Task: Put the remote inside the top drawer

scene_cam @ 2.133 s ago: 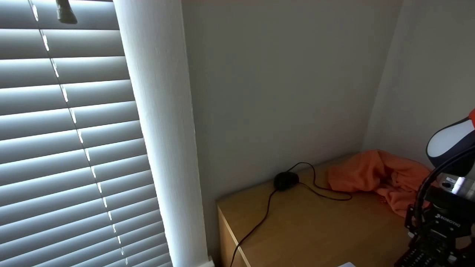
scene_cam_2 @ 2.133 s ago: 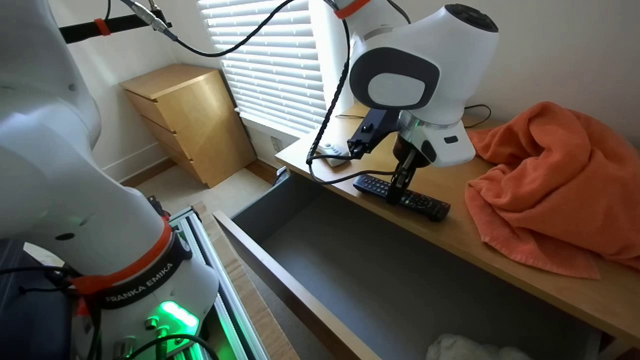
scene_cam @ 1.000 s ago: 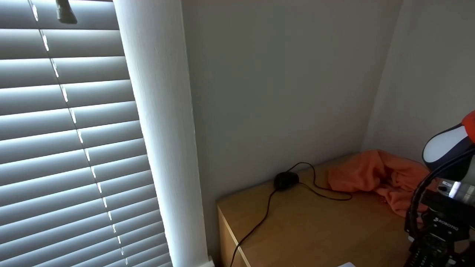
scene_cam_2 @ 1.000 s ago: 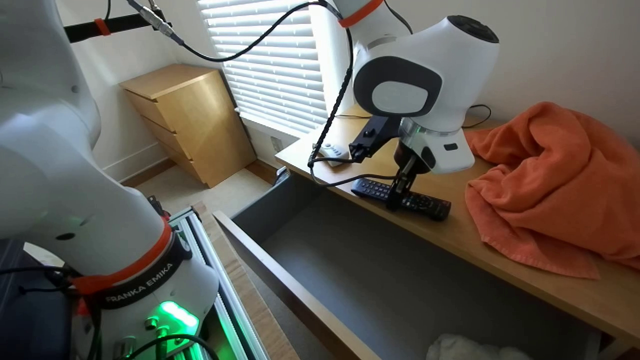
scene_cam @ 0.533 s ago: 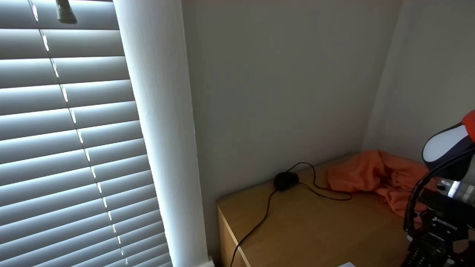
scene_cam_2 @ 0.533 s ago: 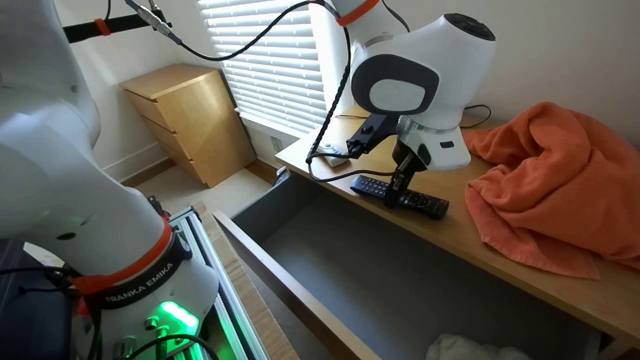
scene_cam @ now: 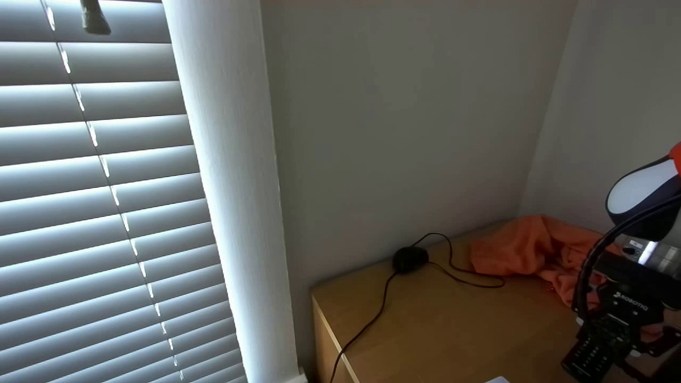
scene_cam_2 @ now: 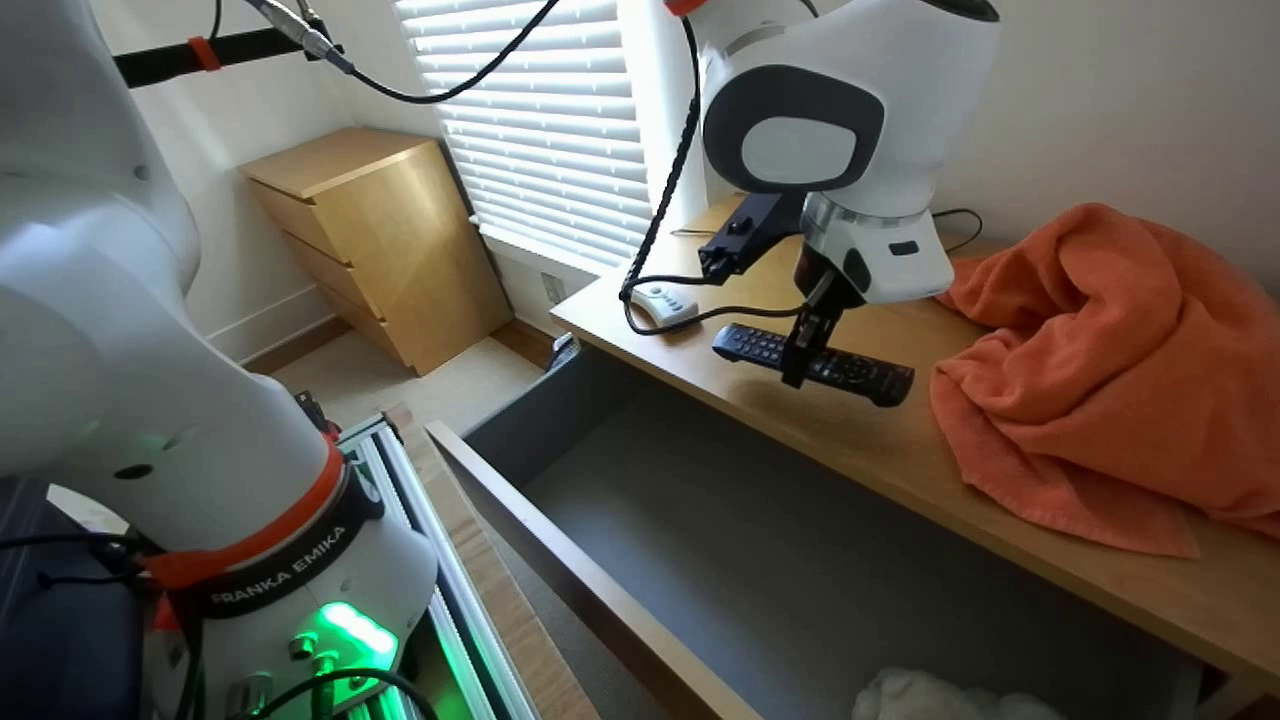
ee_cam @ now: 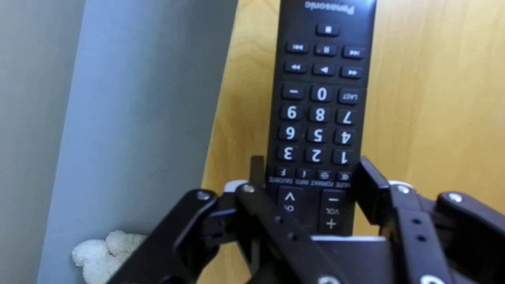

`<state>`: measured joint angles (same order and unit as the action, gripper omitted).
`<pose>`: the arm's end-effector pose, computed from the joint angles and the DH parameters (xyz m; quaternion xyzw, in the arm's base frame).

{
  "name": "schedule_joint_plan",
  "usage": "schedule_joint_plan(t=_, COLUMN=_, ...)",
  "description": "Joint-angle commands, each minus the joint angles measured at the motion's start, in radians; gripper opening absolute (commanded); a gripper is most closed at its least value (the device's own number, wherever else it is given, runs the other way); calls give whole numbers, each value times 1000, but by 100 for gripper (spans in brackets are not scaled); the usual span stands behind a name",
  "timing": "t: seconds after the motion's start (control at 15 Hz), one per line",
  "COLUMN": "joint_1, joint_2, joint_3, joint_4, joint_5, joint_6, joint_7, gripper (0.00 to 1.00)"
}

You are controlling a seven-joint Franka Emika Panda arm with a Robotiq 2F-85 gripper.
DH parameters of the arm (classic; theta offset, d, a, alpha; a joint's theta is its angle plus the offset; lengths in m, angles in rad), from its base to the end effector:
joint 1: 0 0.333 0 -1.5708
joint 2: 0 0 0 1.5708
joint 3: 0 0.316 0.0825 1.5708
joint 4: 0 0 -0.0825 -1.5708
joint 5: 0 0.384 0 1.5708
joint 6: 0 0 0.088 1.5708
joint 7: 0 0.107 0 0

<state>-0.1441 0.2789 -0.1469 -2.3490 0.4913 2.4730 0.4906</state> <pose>0.4754 -0.1463 0.2023 -0.8208 0.5549 0.0811 0.1086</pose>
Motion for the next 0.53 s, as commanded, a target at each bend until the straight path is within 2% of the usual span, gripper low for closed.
schedule_joint_plan(t=0.0, joint_1=21, joint_2=-66, joint_3=-15, joint_4=-75, joint_5=-1, joint_6=38, joint_7=91, gripper=31)
schedule_joint_plan(t=0.33, joint_1=31, joint_2=-117, joint_3=-32, joint_4=-186, joint_5=-21, joint_6=110, joint_7=251, gripper=31)
schedule_joint_plan(t=0.4, joint_1=23, joint_2=-124, joint_3=-21, joint_4=-201, joint_5=1, joint_6=128, joint_7=224, gripper=31)
schedule_joint_plan(t=0.47, joint_1=14, joint_2=-70, joint_3=-15, joint_4=-138, joint_5=-6, joint_6=94, joint_7=201, gripper=31)
